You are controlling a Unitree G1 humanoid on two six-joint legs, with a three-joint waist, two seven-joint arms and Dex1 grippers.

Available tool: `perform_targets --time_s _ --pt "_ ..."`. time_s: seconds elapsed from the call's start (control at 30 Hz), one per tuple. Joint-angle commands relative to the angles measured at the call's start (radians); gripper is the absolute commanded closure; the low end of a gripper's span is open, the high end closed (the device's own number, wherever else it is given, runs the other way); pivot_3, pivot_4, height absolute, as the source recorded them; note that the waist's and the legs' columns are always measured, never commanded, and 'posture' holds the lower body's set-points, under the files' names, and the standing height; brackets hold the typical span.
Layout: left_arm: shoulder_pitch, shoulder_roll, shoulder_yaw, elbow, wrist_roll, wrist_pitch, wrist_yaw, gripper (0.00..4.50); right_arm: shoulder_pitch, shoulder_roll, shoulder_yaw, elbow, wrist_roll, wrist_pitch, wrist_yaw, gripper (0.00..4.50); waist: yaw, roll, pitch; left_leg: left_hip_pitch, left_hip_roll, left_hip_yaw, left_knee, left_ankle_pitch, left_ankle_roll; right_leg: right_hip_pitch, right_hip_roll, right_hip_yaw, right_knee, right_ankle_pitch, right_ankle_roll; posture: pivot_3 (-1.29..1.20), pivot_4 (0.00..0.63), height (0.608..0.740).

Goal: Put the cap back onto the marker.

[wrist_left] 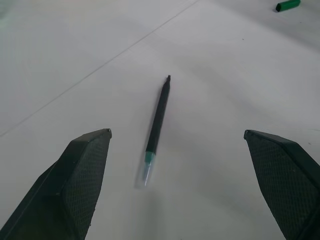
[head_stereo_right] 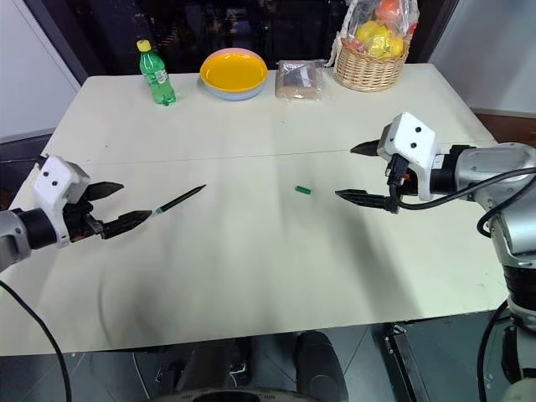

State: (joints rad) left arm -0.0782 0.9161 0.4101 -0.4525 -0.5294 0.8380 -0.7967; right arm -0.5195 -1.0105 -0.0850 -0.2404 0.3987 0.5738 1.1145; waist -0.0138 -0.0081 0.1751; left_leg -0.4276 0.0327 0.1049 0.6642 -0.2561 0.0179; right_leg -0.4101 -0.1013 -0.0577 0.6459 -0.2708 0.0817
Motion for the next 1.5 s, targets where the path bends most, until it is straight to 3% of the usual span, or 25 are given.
perform_targets --time_s 0.03,0.83,1.07,1.3,1.5 --pt "0.005 0.011 0.034 -0.018 -0.005 -0.026 0.002 0.04 -0.028 -0.002 -0.013 -0.03 0.015 0.001 -0.008 0.0 -0.001 0.0 0.0 0.0 0.0 0.0 0.0 0.0 0.0 0.0 0.0 0.0 0.0 0.0 0.0 0.0 0.15 0.74" --pt "-0.025 0.001 -0.044 0.049 0.015 -0.076 0.012 0.04 -0.011 0.008 -0.024 -0.088 0.052 0.055 -0.044 0.0 -0.002 0.001 0.0 0.0 0.0 0.0 -0.002 -0.001 -0.001 -0.002 -0.002 0.0 -0.001 0.0 0.0 0.0 0.15 0.74" --pt "-0.17 -0.053 -0.196 0.297 0.09 -0.255 -0.054 0.04 0.004 0.046 -0.023 -0.148 0.084 0.1 -0.102 0.0 0.0 0.001 0.0 -0.001 -0.001 0.0 -0.002 -0.001 -0.001 -0.006 -0.002 0.0 -0.001 0.0 -0.001 0.0 0.15 0.74" --pt "-0.363 -0.163 -0.343 0.734 0.213 -0.523 -0.179 0.04 0.077 0.087 -0.048 -0.257 0.122 0.153 -0.187 0.0 0.0 0.0 0.0 -0.007 -0.001 0.002 -0.002 0.001 0.001 -0.009 -0.002 -0.001 0.0 0.0 0.0 0.0 0.15 0.74" --pt "-0.472 -0.217 -0.392 0.995 0.292 -0.673 -0.217 0.04 0.129 0.088 -0.082 -0.324 0.155 0.194 -0.244 0.0 0.003 0.0 0.0 -0.016 -0.001 0.002 0.002 0.002 0.002 -0.016 -0.001 -0.005 0.003 0.003 0.004 0.0 0.15 0.74"
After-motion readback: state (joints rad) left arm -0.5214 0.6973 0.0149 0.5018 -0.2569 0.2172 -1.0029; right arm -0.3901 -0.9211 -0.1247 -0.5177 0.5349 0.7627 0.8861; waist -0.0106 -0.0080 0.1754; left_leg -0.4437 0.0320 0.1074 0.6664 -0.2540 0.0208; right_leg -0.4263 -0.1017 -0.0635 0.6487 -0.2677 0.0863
